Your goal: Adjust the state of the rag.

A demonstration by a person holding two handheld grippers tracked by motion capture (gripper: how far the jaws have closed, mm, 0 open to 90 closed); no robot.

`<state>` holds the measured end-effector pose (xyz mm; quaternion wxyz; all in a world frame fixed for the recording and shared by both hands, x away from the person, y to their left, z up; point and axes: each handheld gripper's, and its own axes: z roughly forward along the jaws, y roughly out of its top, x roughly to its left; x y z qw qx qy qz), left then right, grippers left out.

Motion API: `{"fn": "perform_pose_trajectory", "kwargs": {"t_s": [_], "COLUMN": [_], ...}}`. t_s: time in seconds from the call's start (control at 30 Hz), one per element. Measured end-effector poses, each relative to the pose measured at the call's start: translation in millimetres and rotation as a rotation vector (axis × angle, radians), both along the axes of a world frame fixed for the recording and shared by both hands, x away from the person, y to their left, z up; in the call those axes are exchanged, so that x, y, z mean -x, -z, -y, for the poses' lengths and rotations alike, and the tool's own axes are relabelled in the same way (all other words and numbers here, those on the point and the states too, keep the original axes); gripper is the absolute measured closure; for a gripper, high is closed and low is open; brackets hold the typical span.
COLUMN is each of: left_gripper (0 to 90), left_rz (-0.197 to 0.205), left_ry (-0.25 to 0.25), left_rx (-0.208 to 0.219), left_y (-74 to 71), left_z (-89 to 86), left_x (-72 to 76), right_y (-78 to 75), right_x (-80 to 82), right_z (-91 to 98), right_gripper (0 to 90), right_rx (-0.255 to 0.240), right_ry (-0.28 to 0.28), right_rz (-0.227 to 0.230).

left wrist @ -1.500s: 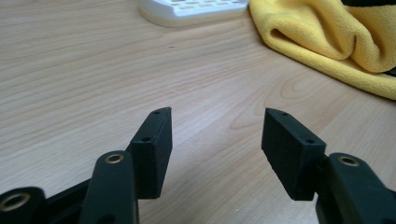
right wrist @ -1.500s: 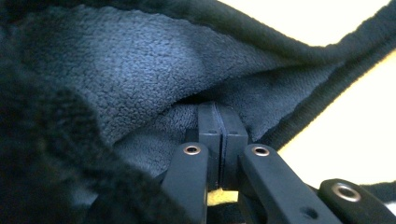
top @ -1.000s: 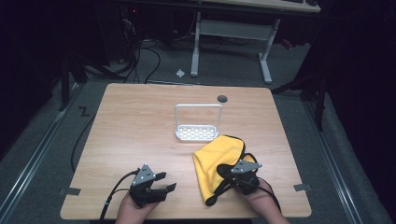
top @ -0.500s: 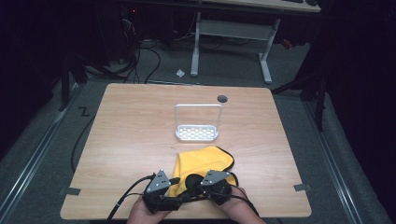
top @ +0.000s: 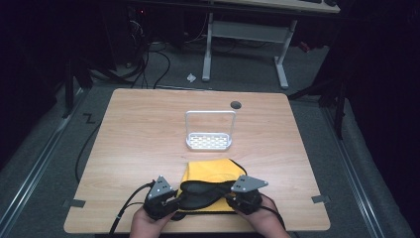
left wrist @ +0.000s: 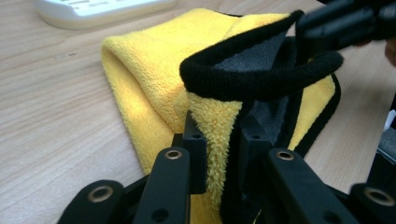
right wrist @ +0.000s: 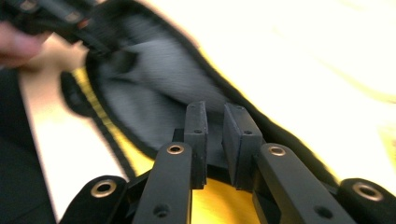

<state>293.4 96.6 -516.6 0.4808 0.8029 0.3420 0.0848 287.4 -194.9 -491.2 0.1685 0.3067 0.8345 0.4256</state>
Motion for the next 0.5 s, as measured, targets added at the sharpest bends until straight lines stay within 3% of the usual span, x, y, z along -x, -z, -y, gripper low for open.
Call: {"fn": "perform_pose_trajectory", "kwargs": {"t_s": [0.07,0.23,0.5], "left_gripper": [78.1,79.1,79.1], "left_rz": [0.011,0.037,0.047], "left_ry": [-0.007,-0.031,-0.056], "left_rx": [0.004,0.014,0.035], "left_y": [-1.2,-5.4,-8.8], "left_z": [-1.1,-7.2,-16.5], "left_x": [0.4,0.5,-0.7], "right_y": [-1.1,0.8,0.6], "right_x": [-3.1,-9.5,-11.1], "right_z": [10.1,23.5,25.3], "right_gripper": [77.9,74.1,62.1], "right_rx": [-0.004,-0.012,-0.01], "right_ry": [0.036,0.096,0.122], "right_rz": [0.019,0.014,0.027]}}
